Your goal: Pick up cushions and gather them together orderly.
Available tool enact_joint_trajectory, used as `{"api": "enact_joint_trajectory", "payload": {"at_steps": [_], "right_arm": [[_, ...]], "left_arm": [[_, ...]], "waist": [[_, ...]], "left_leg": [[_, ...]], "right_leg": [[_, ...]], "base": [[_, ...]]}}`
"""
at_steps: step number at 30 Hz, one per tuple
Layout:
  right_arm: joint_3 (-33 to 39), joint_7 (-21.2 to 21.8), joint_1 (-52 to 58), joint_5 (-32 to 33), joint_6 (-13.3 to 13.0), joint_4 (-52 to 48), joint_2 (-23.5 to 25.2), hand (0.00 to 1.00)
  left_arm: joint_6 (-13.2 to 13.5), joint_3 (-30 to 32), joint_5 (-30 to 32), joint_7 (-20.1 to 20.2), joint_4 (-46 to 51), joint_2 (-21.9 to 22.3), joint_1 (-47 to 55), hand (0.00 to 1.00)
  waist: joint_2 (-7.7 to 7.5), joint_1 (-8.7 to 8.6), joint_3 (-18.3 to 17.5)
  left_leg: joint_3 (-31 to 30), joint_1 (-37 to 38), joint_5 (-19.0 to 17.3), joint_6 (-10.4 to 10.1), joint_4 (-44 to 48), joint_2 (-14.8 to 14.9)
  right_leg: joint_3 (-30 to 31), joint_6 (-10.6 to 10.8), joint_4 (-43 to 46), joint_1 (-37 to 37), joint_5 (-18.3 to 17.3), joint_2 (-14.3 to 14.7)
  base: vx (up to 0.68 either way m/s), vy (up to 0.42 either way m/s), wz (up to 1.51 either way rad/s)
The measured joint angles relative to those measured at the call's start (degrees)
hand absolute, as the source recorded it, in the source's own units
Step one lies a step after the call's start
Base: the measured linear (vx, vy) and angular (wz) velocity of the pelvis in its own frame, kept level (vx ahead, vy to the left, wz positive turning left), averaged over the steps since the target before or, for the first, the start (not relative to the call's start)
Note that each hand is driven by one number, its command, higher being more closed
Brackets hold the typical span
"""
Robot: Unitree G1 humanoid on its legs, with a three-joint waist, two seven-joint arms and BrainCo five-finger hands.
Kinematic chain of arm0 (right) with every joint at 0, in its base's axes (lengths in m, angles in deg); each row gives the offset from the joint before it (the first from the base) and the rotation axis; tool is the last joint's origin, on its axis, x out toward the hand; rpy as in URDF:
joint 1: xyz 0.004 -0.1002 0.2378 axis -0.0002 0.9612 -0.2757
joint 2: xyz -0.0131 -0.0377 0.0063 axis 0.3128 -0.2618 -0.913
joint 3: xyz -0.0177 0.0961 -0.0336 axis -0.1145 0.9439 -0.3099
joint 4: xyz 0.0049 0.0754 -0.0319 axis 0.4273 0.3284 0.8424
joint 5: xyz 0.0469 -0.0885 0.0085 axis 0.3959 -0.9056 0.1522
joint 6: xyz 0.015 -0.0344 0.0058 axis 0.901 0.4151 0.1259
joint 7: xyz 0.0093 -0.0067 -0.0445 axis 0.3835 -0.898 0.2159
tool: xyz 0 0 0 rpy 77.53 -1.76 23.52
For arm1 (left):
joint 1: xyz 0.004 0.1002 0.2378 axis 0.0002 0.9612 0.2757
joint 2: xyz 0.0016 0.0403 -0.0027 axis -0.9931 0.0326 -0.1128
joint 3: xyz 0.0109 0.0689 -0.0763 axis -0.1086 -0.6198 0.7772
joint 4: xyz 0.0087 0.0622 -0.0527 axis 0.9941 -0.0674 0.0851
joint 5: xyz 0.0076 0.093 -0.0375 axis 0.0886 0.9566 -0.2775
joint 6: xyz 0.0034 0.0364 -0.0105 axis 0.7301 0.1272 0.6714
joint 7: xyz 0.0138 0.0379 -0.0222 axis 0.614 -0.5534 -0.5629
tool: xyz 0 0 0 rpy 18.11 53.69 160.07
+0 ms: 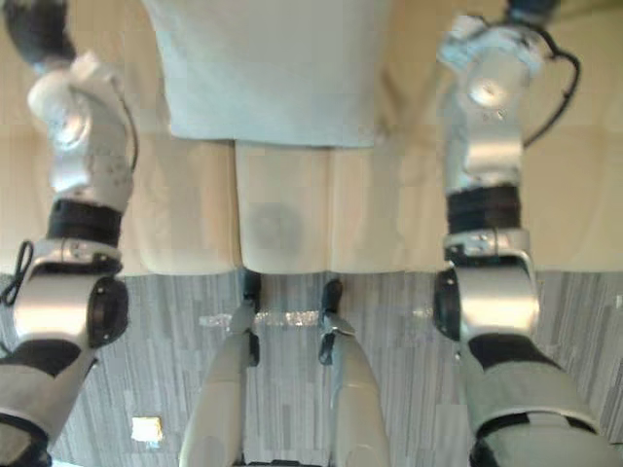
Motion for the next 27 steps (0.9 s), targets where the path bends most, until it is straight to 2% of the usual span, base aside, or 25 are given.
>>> {"api": "enact_joint_trajectory", "payload": {"at_steps": [2,4,6,7,8,11,13,14,16,19,22,25,27], "right_arm": [[2.4,2.1,10.6,1.5,-1.0,-6.1,0.1,0.0],[3.0,3.2,15.4,1.4,-1.5,-9.2,0.5,0.0],[3.2,4.5,23.8,1.1,-2.6,-15.0,2.0,0.0],[3.2,5.5,27.8,0.7,-3.1,-17.1,3.3,0.0],[3.1,6.9,32.6,0.1,-3.6,-18.7,5.9,0.0],[2.9,9.2,42.7,-1.8,-3.3,-19.2,13.3,0.0],[2.7,11.5,51.8,-5.0,-2.8,-18.9,18.8,0.0],[2.7,12.1,53.6,-6.5,-2.7,-18.4,20.0,0.0],[2.6,13.7,59.9,-9.5,-2.1,-15.3,23.3,0.0],[2.3,14.9,65.4,-10.6,-1.9,-8.3,26.1,0.0],[2.4,16.9,68.6,-12.8,-1.0,1.6,28.7,0.0],[2.6,17.9,70.8,-13.6,0.2,9.9,30.1,0.0],[2.8,18.3,70.9,-15.1,0.6,13.5,30.6,0.0]], "left_arm": [[0.0,1.4,-0.2,1.9,5.6,0.0,9.3,0.0],[0.0,1.8,-0.2,3.1,7.9,0.2,13.8,0.0],[0.1,2.7,-0.1,4.3,12.5,1.9,22.2,0.0],[0.1,3.1,0.3,5.0,14.3,3.2,25.8,0.0],[0.1,3.2,1.1,5.8,15.6,5.3,30.5,0.0],[-1.0,1.6,3.8,7.6,15.8,12.0,40.9,0.0],[-2.6,-1.5,8.0,10.0,14.3,16.9,49.8,0.0],[-3.1,-2.1,9.4,10.6,13.4,17.8,51.5,0.0],[-4.7,-4.0,13.4,12.6,9.0,19.6,56.6,0.0],[-5.1,-4.0,18.2,13.8,3.1,21.1,60.7,0.0],[-6.2,-3.0,22.6,15.5,-4.0,23.1,63.1,0.0],[-7.4,-2.9,27.1,16.5,-9.7,24.7,65.5,0.0],[-7.7,-2.8,29.8,16.7,-12.1,25.1,65.8,0.0]], "waist": [[-0.01,0.0,0.0],[-0.01,0.01,0.0],[-0.22,-0.01,-0.3],[-0.9,0.0,-0.8],[-1.7,0.07,-1.3],[-1.77,0.32,-1.6],[-1.76,0.47,-4.2],[-1.82,0.51,-4.9],[-1.8,0.5,-8.1],[-1.71,0.35,-13.3],[-1.22,0.15,-15.8],[-0.78,-0.04,-19.2],[-0.61,-0.03,-19.5]], "left_leg": [[0.3,4.0,-0.1,0.0,0.0,0.2],[0.6,5.7,-0.5,0.1,0.0,0.2],[1.0,8.7,-3.5,-0.2,0.0,0.2],[1.1,9.1,-4.2,-0.4,0.1,-0.3],[1.1,9.5,-4.2,-0.4,0.1,-0.8],[0.8,11.9,-4.4,0.1,0.0,-0.7],[0.7,13.0,-4.6,0.1,-0.1,-0.8],[0.7,13.7,-4.6,0.1,-0.4,-0.8],[0.6,16.8,-5.1,0.4,-1.2,-0.9],[0.6,19.3,-5.8,0.2,-1.5,-1.1],[0.8,25.1,-6.2,0.0,-3.2,-1.5],[1.5,27.3,-6.5,0.0,-4.7,-1.8],[2.2,28.8,-6.5,0.0,-5.4,-1.8]], "right_leg": [[0.0,0.6,1.7,3.4,-0.5,0.0],[0.0,0.8,2.3,5.0,-1.2,0.0],[0.1,0.5,2.7,7.9,-4.5,-0.1],[0.1,-0.3,2.5,8.7,-6.3,-0.5],[0.1,-0.8,1.6,9.7,-7.6,-0.7],[-0.8,-0.9,0.3,12.9,-7.8,-0.5],[-1.5,-0.7,-0.7,14.7,-7.9,-0.5],[-1.5,-0.7,-1.1,15.5,-7.9,-0.5],[-1.9,-0.4,-2.6,19.0,-8.1,-0.6],[-2.1,0.0,-4.2,22.1,-8.4,-0.7],[-2.4,0.6,-6.5,28.1,-8.7,-1.0],[-2.1,1.1,-7.9,29.7,-8.7,-1.2],[-1.7,1.5,-8.8,31.0,-8.4,-1.2]], "base": [[0.02,-0.04,0.12],[0.0,-0.036,0.11],[-0.03,-0.033,0.13],[-0.07,-0.046,0.16],[-0.08,-0.047,0.14],[-0.05,-0.013,0.12],[0.0,0.03,0.1],[0.05,0.031,0.08],[0.05,0.033,0.09],[0.07,0.045,0.03],[0.07,0.04,0.03],[0.04,0.04,-0.04],[0.06,0.025,-0.14]]}}
